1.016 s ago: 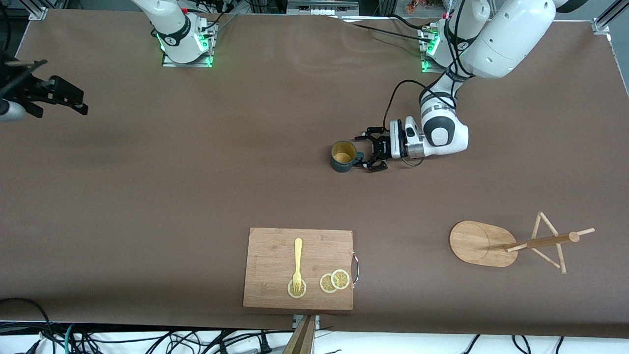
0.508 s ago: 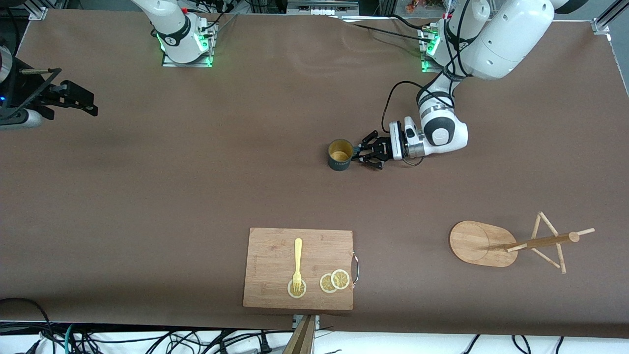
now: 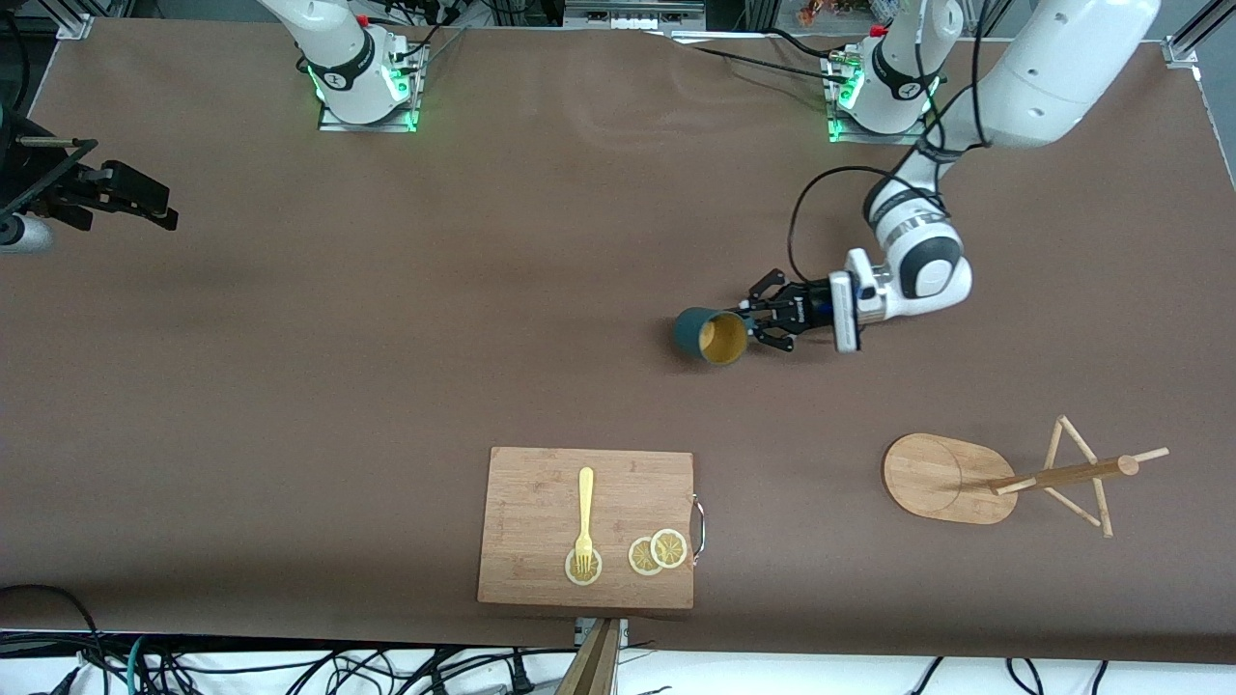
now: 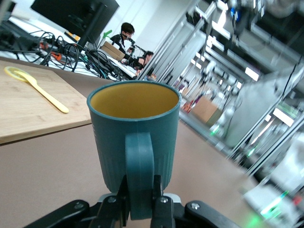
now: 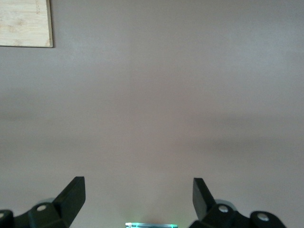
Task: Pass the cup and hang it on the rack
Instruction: 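Lift the mug with the left gripper and carry it toward the rack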
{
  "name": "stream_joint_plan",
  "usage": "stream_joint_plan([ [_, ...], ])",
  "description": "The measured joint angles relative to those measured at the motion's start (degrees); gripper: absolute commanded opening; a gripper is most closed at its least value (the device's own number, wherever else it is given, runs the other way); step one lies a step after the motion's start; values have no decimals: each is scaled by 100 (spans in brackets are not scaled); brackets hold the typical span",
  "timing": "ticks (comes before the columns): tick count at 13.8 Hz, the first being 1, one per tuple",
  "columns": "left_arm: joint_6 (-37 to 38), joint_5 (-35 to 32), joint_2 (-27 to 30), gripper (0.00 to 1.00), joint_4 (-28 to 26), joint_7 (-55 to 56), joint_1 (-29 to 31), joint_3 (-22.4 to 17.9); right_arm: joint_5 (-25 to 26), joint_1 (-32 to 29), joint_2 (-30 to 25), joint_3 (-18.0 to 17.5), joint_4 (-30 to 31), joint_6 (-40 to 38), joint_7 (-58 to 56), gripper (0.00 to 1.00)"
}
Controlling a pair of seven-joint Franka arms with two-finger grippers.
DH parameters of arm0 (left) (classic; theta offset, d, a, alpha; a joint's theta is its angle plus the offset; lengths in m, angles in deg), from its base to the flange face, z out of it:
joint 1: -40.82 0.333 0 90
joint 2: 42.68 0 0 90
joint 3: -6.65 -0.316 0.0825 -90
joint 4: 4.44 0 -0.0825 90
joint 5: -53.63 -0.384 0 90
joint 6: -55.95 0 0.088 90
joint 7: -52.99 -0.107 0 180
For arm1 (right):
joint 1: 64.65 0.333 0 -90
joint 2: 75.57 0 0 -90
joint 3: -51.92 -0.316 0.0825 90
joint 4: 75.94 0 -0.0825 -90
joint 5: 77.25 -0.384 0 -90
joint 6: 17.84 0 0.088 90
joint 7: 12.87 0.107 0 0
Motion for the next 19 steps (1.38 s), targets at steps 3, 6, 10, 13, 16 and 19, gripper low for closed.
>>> stream_joint_plan([
  [3, 1110, -652, 413, 0, 11, 2177, 708, -323, 2, 0, 8, 0, 0, 1, 18, 100],
  [6, 2030, -819, 573, 0, 9, 3679, 1368, -518, 63, 0, 16, 1, 0, 45, 18, 100],
  [10, 2919, -821, 526, 0, -14, 5305, 2169, -537, 157, 0, 19, 1, 0, 71, 18, 100],
  [13, 3266, -821, 528, 0, 9, 6512, 2611, -539, 159, 0, 20, 1, 0, 93, 18, 100],
  [16, 3319, -821, 532, 0, 192, 7286, 2918, -538, 160, 0, 20, 1, 0, 116, 18, 100],
  [19, 3304, -753, 498, 0, 390, 7690, 3068, -539, 161, 0, 20, 1, 0, 140, 18, 100],
])
